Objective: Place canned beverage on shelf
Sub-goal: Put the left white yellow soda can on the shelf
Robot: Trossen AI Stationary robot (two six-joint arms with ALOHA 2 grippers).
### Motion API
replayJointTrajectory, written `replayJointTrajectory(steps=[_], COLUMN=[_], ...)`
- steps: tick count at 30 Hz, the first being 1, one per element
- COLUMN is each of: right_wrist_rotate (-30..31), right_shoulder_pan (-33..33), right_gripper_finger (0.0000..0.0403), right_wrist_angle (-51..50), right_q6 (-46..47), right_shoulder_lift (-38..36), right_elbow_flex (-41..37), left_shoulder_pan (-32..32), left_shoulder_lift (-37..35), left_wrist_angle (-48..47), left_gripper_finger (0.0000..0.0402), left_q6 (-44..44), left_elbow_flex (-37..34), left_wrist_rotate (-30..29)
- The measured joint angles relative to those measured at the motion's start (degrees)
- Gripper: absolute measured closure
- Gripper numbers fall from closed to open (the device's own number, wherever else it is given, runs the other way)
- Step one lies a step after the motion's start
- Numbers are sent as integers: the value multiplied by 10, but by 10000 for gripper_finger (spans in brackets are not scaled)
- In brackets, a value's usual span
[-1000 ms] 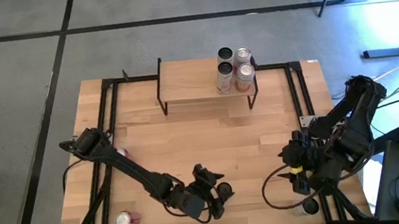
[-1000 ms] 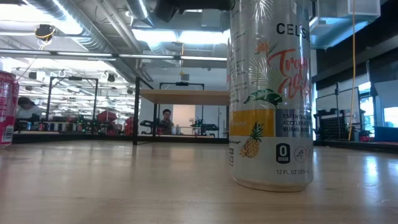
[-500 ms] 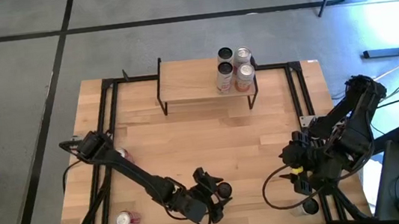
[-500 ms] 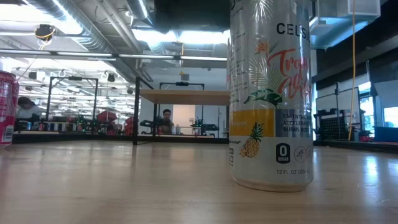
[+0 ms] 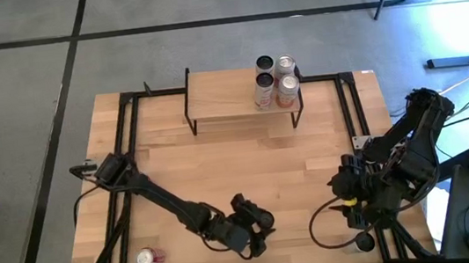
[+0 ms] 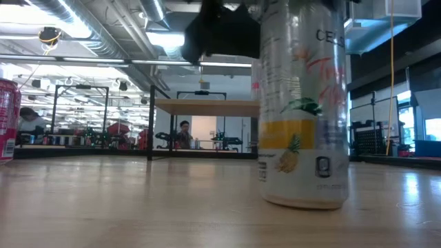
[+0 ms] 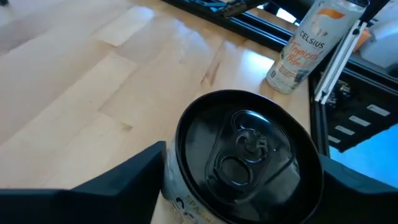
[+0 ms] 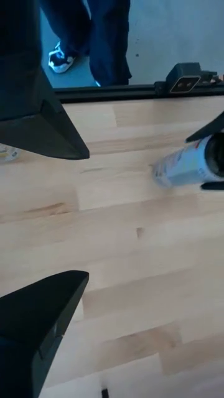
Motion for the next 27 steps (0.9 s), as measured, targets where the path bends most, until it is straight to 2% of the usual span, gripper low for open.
replayJointTrajectory(steps=[4, 9, 11, 14, 22, 27], right_wrist_rotate=[5, -2, -3, 4, 20, 22], right_shoulder_pan=[0, -13, -25, -46, -151, -259], right_gripper_finger=[109, 109, 109, 109, 109, 109], right_wrist_angle=[-1, -10, -9, -7, -11, -11], right_q6=[-5, -17, -30, -56, -162, -232], right_shoulder_lift=[-1, -10, -19, -37, -103, -144], right_elbow_flex=[0, 0, 0, 0, 0, 0], left_shoulder_pan=[14, 41, 59, 92, 202, 318], left_shoulder_lift=[-6, -46, -79, -133, -287, -347], left_wrist_angle=[0, -18, -17, -28, -138, -161], left_gripper_finger=[163, 163, 163, 163, 163, 163], left_q6=[9, 35, 50, 86, 189, 248], left_elbow_flex=[0, -2, -2, 0, 0, 0], left_wrist_rotate=[37, 136, 182, 221, 239, 322])
